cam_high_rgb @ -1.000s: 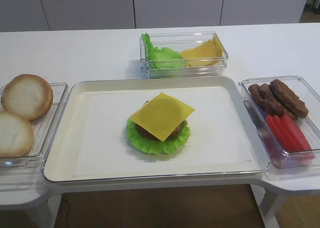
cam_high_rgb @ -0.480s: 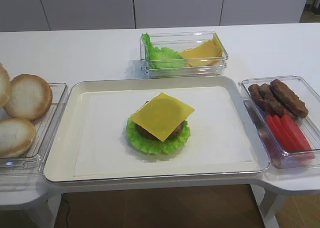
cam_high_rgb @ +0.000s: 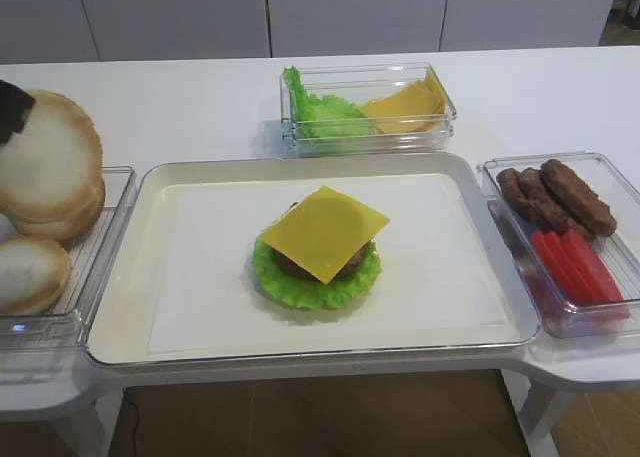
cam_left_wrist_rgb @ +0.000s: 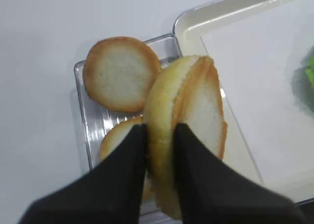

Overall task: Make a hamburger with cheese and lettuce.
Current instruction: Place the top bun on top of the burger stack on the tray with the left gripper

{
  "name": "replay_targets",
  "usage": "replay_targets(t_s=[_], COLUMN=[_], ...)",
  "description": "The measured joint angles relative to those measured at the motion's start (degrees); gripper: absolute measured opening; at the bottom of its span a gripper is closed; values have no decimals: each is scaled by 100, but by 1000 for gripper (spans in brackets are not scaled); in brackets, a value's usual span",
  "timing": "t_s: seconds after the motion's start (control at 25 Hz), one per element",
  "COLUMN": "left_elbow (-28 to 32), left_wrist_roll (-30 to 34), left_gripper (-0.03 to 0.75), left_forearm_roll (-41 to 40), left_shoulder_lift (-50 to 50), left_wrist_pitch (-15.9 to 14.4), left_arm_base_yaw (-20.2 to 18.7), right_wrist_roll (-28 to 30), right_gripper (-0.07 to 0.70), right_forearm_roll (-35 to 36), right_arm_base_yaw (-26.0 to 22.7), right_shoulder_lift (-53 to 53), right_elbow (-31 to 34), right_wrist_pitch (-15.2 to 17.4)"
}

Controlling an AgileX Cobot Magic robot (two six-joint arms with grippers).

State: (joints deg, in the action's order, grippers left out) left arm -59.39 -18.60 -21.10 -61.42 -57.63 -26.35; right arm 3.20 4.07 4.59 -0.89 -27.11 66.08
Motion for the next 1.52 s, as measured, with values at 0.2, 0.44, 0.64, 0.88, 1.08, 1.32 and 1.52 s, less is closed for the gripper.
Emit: replay_targets(t_s=[0.2, 0.44, 0.64, 0.88, 1.08, 1.32, 1.52], left_elbow=[-127, -585, -1030, -1218, -1218, -1252, -1252], left_wrist_roll=[-740, -1349, -1424, -1442, -1497, -1750, -1771], left_gripper=[124, 123, 123, 123, 123, 120, 120], left_forearm_roll=[-1056, -2368, -3266, -3901, -4081, -4407, -4490], left_shoulder_lift=[-570, -1534, -2127, -2691, -3062, -3257, -3437], left_wrist_pitch=[-122, -618, -749, -726, -693, -598, -587], left_arm_base_yaw=[-1276, -2447, -3008, -3417, -3638, -3865, -3923], right_wrist_roll=[0, 0, 0, 0, 0, 10, 20], right_gripper=[387, 387, 387, 387, 387, 387, 387], right_forearm_roll=[0, 0, 0, 0, 0, 0, 0], right_arm_base_yaw=[0, 0, 0, 0, 0, 0, 0], right_shoulder_lift=[0, 0, 0, 0, 0, 0, 0], right_elbow=[0, 0, 0, 0, 0, 0, 0], right_wrist_pitch=[0, 0, 0, 0, 0, 0, 0])
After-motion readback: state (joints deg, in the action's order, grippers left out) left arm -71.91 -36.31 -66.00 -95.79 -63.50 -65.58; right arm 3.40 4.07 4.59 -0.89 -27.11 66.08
